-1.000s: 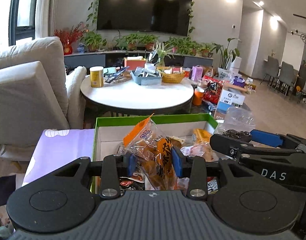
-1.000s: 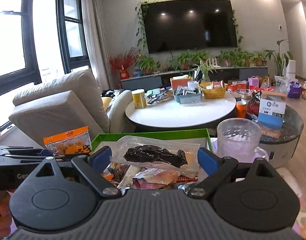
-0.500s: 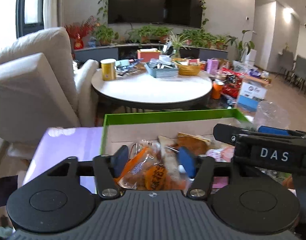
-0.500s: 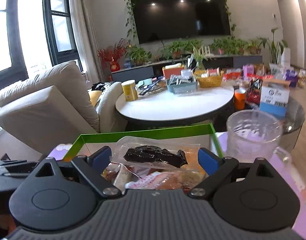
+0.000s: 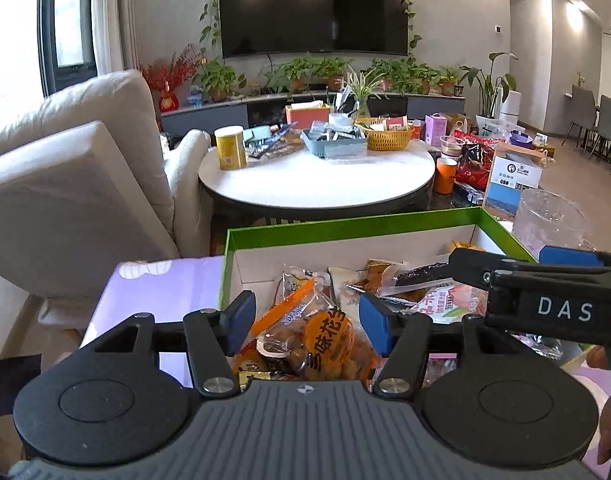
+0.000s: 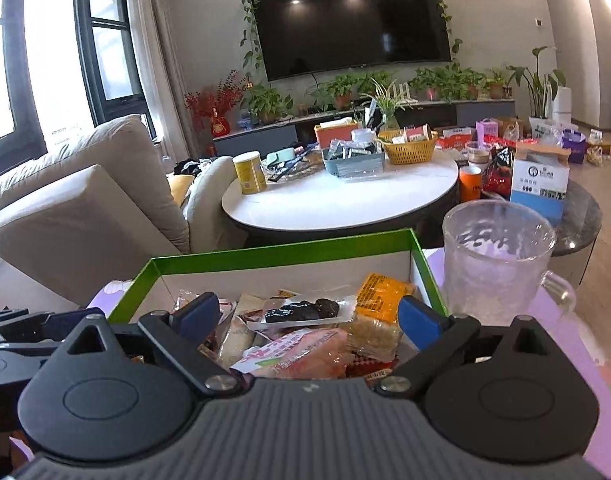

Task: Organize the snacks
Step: 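Open both tools to drop the packets into the box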

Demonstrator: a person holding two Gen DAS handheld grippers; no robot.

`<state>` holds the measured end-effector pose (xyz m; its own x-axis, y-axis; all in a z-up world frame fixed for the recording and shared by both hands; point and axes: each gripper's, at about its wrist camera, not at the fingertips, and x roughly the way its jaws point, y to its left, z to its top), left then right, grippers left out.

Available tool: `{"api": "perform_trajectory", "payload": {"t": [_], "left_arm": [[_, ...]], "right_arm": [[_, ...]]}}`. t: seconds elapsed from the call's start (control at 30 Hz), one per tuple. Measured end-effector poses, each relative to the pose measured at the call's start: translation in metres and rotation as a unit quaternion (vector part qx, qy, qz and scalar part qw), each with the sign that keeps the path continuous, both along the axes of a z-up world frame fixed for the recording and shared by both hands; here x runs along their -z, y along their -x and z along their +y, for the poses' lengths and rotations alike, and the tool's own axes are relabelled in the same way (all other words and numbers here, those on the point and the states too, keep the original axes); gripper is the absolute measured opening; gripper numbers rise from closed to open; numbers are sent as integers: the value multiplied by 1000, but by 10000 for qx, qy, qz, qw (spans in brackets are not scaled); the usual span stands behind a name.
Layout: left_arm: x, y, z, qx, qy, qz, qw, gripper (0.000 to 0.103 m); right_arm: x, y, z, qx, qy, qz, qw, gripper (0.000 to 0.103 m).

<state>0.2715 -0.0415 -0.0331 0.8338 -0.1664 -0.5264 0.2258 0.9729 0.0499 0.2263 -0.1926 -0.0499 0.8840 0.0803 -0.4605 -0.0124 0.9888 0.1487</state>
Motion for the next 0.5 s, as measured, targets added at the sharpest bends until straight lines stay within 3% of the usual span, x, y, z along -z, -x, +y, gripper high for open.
{"api": "perform_trajectory", "payload": {"t": [0.3,0.5], "left_arm": [[-24,52,0,-49,-296,-403,9987,55],[-48,104,9,15,-132,-568,9983,55]], "right_arm": [[-19,29,1,-50,-47,-151,9999,52],[-37,67,2,-71,-78,-336,9994,52]]}}
